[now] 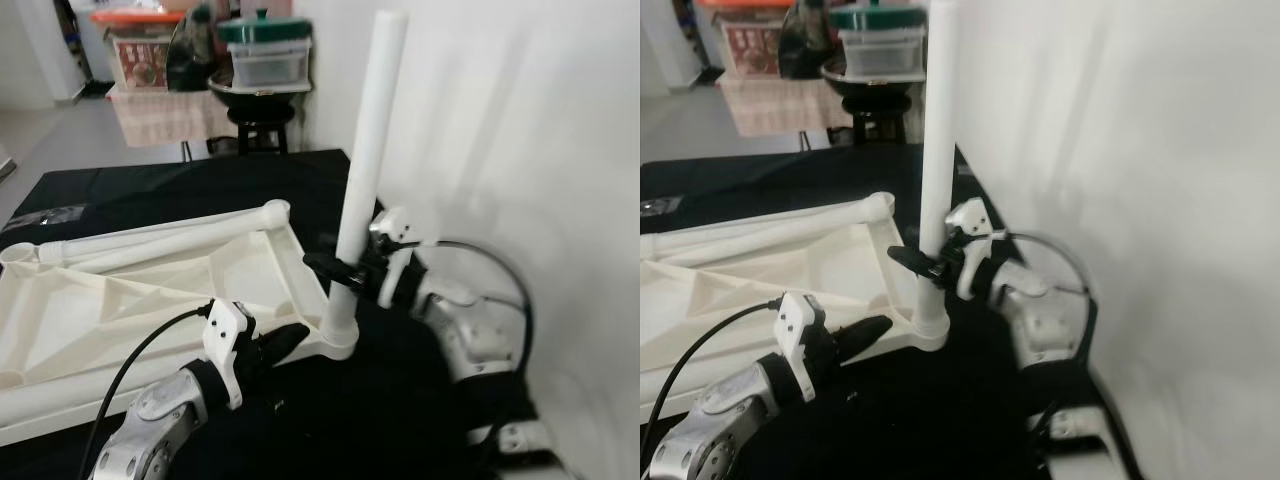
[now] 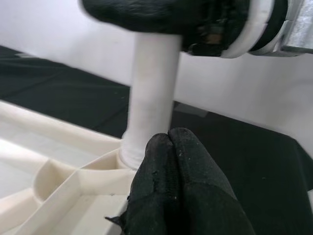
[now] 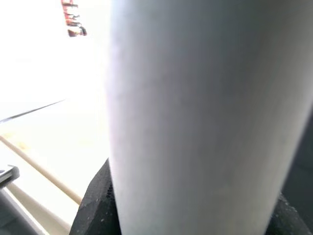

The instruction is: Building children table

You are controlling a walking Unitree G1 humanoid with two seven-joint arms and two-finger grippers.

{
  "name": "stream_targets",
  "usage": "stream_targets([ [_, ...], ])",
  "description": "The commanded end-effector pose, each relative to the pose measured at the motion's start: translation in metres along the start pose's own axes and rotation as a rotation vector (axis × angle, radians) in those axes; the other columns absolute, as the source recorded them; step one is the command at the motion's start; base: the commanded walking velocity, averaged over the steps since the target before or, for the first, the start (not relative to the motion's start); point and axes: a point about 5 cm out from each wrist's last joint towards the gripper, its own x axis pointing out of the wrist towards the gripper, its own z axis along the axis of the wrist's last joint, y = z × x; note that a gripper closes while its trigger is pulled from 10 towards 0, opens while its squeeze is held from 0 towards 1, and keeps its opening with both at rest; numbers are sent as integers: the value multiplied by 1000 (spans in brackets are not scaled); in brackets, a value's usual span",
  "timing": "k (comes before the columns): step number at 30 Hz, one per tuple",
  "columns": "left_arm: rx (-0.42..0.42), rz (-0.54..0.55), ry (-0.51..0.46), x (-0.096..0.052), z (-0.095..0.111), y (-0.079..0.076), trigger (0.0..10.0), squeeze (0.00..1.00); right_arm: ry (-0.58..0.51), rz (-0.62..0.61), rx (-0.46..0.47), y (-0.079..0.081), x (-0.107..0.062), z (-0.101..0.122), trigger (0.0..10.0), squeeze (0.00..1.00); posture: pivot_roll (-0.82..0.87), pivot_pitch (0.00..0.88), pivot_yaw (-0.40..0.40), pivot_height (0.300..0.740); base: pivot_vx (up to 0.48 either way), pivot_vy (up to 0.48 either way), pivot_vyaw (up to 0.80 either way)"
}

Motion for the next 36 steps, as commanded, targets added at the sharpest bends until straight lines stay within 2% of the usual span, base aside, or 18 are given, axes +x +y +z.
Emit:
stream_targets([
  [1, 1, -1, 13, -2, 0, 1, 10000, 0, 130, -81, 66, 0, -4, -27, 0, 0, -85, 0, -34, 740, 0, 0, 0],
  [2, 0, -3, 15, -2, -1, 2, 10000, 0, 129, -141, 65, 1, -5, -27, 0, 0, -98, 0, -25, 740, 0, 0, 0],
  [9, 3, 5, 14, -1, -1, 4, 10000, 0, 116, -106, 19, -6, 1, -15, 0, 0, -89, 0, -37, 740, 0, 0, 0],
  [10, 3, 7, 13, -1, -1, 3, 10000, 0, 125, -98, -11, -8, 2, -11, 10000, 0, -91, 0, -34, 740, 0, 0, 0],
  [12, 3, 7, 13, -1, -1, 3, 10000, 0, 125, -98, -11, -8, 2, -11, 10000, 0, -91, 0, -34, 740, 0, 0, 0],
  [13, 2, 4, 15, -1, -2, 3, 10000, 0, 146, 17, -55, -6, 0, -5, 10000, 0, -91, 0, -36, 740, 0, 0, 0],
  [15, 2, 4, 15, -1, -2, 3, 10000, 0, 146, 17, -55, -6, 0, -5, 10000, 0, -91, 0, -36, 740, 0, 0, 0],
  [16, 1, 0, 17, 0, -2, 2, 10000, 0, 165, 146, -70, -8, -4, 4, 10000, 0, -90, 0, -38, 740, 0, 0, 0],
  [17, 1, 0, 17, 0, -2, 2, 10000, 0, 165, 146, -70, -8, -4, 4, 10000, 0, -90, 0, -38, 740, 0, 0, 0],
  [18, -2, -3, 17, 0, -2, 1, 10000, 0, 149, 247, -75, -15, -8, 17, 10000, 1000, -88, 0, -43, 740, 0, 0, 0],
  [19, -2, -3, 17, 0, -2, 1, 10000, 0, 149, 247, -75, -15, -8, 17, 10000, 1000, -88, 0, -43, 740, 0, 0, 0],
  [20, -4, -5, 16, 0, -2, 1, 10000, 0, 129, 341, -94, -20, -11, 27, 10000, 1000, -83, 0, -46, 740, 0, 0, 0],
  [22, -4, -5, 16, 0, -2, 1, 10000, 0, 129, 341, -94, -20, -11, 27, 10000, 1000, -83, 0, -46, 740, 0, 0, 0],
  [24, -5, -5, 15, 0, -2, 0, 10000, 0, 108, 470, -127, -24, -10, 37, 10000, 1000, -71, 0, -47, 740, 0, 0, 0],
  [27, -5, -5, 16, 0, -2, 0, 10000, 0, 112, 505, -137, -25, -8, 38, 10000, 1000, -69, 0, -47, 740, 0, 0, 0],
  [28, -4, -6, 17, 1, -2, -1, 10000, 0, 139, 555, -140, -25, -7, 35, 10000, 82, -61, 0, -51, 740, 0, 0, 0],
  [29, -4, -6, 17, 1, -2, -1, 10000, 0, 161, 596, -137, -26, -6, 34, 10000, 0, -57, 0, -53, 740, 0, 0, 0],
  [36, -4, -7, 17, 0, -2, -2, 10000, 0, 218, 720, -118, -29, -6, 31, 10000, 0, -50, 0, -58, 740, 0, 0, 0],
])
